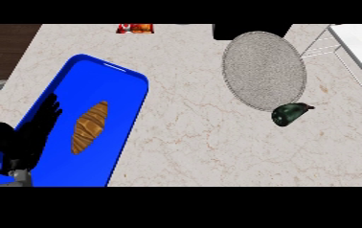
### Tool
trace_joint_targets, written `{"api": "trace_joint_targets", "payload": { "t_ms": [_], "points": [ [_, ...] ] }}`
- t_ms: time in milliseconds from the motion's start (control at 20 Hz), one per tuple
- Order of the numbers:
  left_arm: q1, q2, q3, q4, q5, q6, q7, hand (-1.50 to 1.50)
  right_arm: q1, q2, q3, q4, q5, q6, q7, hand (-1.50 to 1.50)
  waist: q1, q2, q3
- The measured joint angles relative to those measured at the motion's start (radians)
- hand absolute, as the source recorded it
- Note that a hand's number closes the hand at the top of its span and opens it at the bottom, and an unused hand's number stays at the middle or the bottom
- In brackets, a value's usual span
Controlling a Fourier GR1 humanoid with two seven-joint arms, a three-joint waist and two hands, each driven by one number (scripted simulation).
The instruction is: Pick the cupcake from the placemat and place it in the tiered shelf
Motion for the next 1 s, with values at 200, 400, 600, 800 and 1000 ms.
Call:
{"api": "trace_joint_targets", "payload": {
  "t_ms": [200, 400, 600, 800, 1000],
  "points": [
    [-0.005, 0.001, 0.001, -0.021, -0.001, 0.002, 0.027, 0.0, -0.019, 0.008, -0.028, -0.045, -0.056, -0.044, 0.003, -1.5, 0.0, -0.001, 0.0],
    [-0.013, 0.005, 0.016, -0.012, 0.008, -0.002, 0.03, 0.0, -0.01, 0.033, -0.066, -0.137, -0.131, -0.068, 0.011, -1.5, -0.007, -0.003, 0.0],
    [0.0, 0.015, 0.023, -0.031, 0.016, -0.017, 0.043, 0.0, 0.005, 0.039, -0.091, -0.259, -0.193, -0.072, 0.017, -1.5, -0.009, -0.005, 0.0],
    [0.024, 0.004, 0.023, -0.051, 0.011, -0.012, 0.039, 0.0, 0.032, 0.049, -0.091, -0.453, -0.226, -0.035, 0.05, -1.5, -0.015, -0.008, -0.001],
    [0.021, 0.003, 0.031, -0.032, 0.004, -0.007, 0.024, 0.0, 0.059, 0.04, -0.099, -0.678, -0.235, 0.079, 0.115, -1.5, -0.026, -0.01, -0.002]
  ]
}}
